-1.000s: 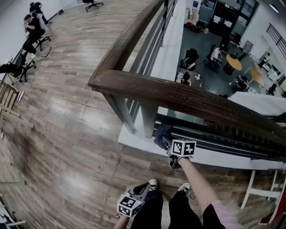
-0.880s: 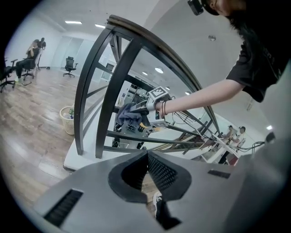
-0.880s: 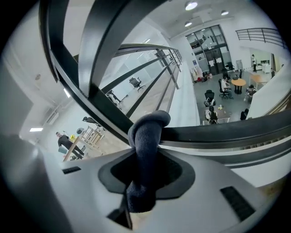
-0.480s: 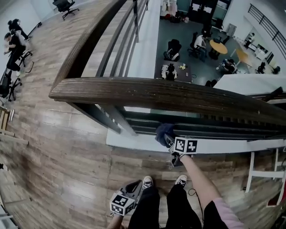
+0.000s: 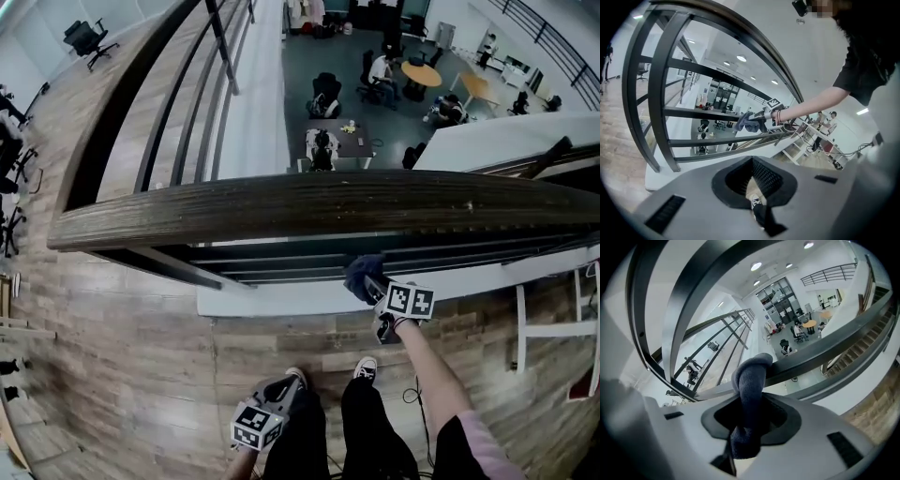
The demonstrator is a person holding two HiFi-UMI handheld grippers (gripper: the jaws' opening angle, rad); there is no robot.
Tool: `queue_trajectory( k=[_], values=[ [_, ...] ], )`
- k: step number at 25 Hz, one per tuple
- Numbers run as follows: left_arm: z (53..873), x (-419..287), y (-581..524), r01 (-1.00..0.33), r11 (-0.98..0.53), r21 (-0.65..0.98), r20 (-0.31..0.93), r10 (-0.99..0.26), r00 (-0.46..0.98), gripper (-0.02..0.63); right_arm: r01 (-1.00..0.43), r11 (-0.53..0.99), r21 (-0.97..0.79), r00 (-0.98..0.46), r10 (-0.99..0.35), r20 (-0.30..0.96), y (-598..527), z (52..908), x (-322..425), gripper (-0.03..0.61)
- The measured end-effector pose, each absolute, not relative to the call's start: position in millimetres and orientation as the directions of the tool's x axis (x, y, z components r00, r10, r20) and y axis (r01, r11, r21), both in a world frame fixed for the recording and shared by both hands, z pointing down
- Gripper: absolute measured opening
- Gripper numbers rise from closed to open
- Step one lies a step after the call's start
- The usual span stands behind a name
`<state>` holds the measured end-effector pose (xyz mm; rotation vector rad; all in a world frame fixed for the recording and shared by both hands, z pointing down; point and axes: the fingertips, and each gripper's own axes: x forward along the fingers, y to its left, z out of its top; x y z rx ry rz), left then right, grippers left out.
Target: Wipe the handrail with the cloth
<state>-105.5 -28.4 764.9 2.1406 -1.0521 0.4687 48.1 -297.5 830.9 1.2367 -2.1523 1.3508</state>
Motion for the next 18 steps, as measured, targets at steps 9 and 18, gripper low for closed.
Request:
queue_trajectory(
  k=[9, 18],
  values=[
    [773, -2, -46, -0.748, -0.505, 0.430, 0.575, -0.486, 0.658, 0.002, -0.799, 0.068, -0.598, -0.521, -0.574, 0.631, -323, 831, 198, 0.104],
    [772, 76, -73, -0.709, -0.552, 0.438, 0.565, -0.445, 0.695, 0.002, -0.814, 0.010, -0.581, -0.467, -0.607, 0.644, -338, 835, 314, 0.104]
  ],
)
